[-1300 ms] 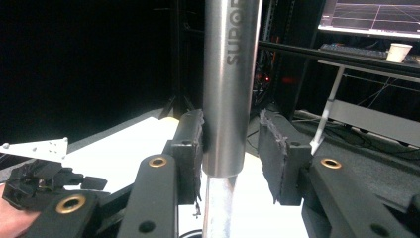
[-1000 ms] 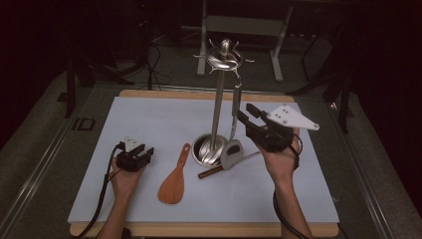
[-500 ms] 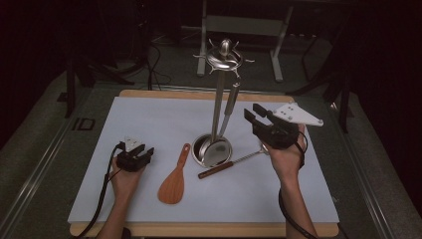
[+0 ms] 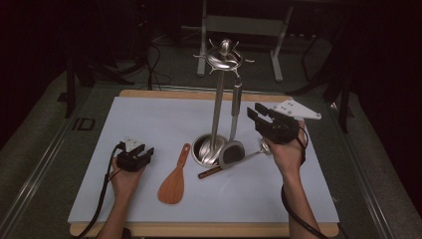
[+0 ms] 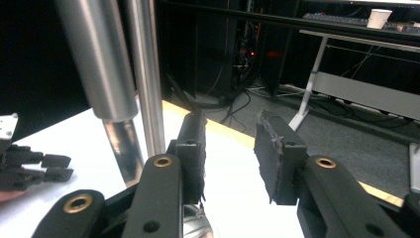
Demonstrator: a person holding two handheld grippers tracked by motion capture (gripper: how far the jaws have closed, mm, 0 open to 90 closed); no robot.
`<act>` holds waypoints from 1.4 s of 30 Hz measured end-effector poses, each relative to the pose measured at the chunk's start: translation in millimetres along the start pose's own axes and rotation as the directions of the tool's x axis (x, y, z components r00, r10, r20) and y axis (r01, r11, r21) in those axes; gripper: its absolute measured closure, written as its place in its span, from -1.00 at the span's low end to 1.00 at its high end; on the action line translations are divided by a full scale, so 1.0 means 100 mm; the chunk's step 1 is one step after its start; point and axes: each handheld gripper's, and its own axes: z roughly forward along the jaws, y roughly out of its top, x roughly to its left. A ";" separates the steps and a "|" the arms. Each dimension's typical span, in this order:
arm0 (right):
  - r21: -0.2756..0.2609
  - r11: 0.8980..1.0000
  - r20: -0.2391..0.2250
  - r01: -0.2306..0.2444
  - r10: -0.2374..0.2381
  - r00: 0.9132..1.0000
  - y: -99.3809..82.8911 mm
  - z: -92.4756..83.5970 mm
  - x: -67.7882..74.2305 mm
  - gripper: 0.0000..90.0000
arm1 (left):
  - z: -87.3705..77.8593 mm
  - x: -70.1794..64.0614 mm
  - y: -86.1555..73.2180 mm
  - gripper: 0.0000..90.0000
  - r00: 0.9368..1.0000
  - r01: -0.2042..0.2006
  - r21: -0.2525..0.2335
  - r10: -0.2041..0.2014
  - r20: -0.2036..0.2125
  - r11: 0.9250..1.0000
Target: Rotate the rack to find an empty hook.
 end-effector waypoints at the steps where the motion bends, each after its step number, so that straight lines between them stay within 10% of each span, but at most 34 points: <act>1: -0.002 1.000 0.000 -0.007 0.007 1.000 0.01 0.01 -0.01 0.50 | 0.00 0.00 0.00 0.32 1.000 0.003 -0.002 -0.003 0.000 1.000; 15: -0.097 0.995 0.002 -0.005 0.005 1.000 0.37 -0.06 -0.03 0.99 | 0.00 0.00 0.00 0.32 1.000 0.001 0.001 -0.001 0.000 1.000; 29: -0.162 0.986 0.008 0.027 -0.026 1.000 0.72 -0.06 -0.04 1.00 | 0.00 0.00 0.00 0.32 1.000 0.003 0.003 -0.003 0.001 1.000; 42: -0.251 0.963 -0.040 0.099 -0.113 0.993 0.89 -0.31 0.32 1.00 | 0.00 0.00 0.00 0.32 1.000 0.002 0.001 -0.002 -0.001 1.000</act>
